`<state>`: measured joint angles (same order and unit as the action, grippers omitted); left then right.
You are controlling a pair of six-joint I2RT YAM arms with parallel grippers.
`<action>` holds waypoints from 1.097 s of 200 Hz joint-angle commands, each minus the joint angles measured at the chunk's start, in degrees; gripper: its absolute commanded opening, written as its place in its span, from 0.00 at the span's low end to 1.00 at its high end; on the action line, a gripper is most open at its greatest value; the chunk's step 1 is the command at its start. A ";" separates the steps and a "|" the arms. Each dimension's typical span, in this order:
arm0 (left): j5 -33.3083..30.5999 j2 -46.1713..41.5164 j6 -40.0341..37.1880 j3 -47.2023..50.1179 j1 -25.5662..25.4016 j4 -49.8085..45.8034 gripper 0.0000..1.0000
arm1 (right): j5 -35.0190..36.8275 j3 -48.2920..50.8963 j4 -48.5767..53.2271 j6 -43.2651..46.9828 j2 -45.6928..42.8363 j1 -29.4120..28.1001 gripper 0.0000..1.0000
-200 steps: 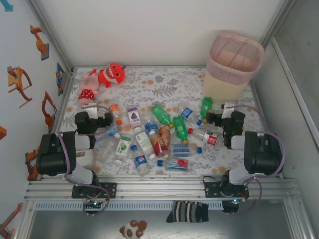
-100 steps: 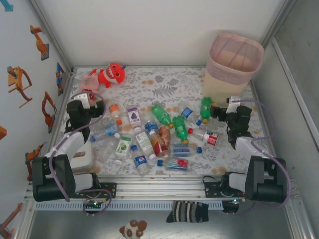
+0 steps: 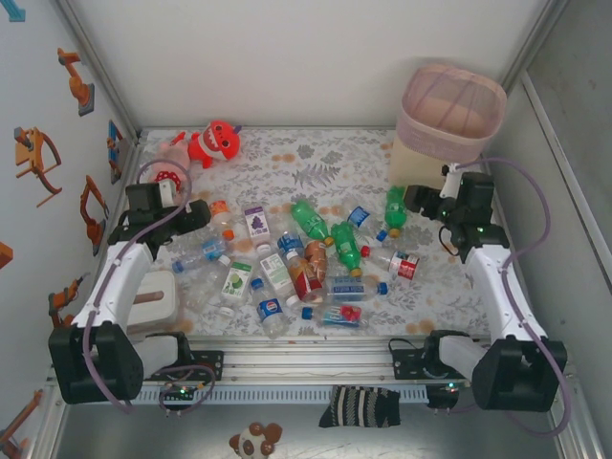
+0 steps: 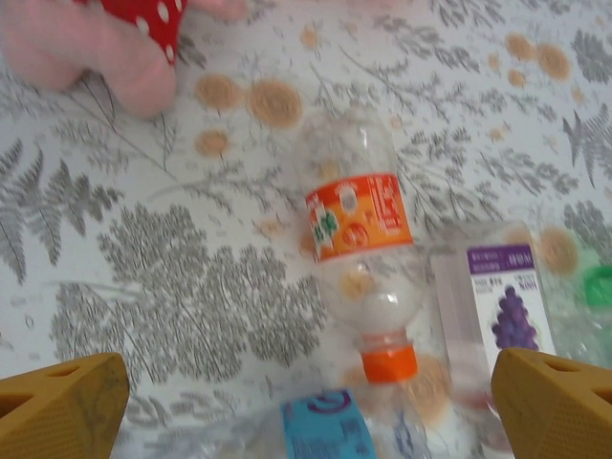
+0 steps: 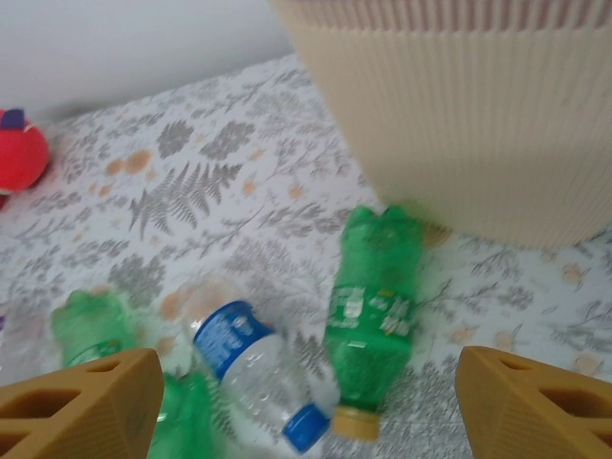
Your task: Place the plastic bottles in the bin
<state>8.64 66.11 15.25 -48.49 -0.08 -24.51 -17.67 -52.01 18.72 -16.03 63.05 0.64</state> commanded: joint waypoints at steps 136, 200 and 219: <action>11.85 -3.44 -5.67 -2.78 0.65 -9.06 1.00 | 8.39 -19.18 29.53 -14.62 16.47 -47.40 0.72; 13.81 -4.85 -5.24 -1.82 2.41 -7.74 0.99 | 9.24 -20.37 25.97 -18.94 26.74 -55.96 0.78; 14.07 -5.33 -5.05 -1.41 2.67 -7.57 0.99 | 9.30 -20.17 25.11 -19.37 28.60 -56.91 0.78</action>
<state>20.86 62.08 10.52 -50.85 2.07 -32.80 -9.69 -71.18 45.12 -33.23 89.76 -55.11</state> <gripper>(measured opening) 0.994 0.781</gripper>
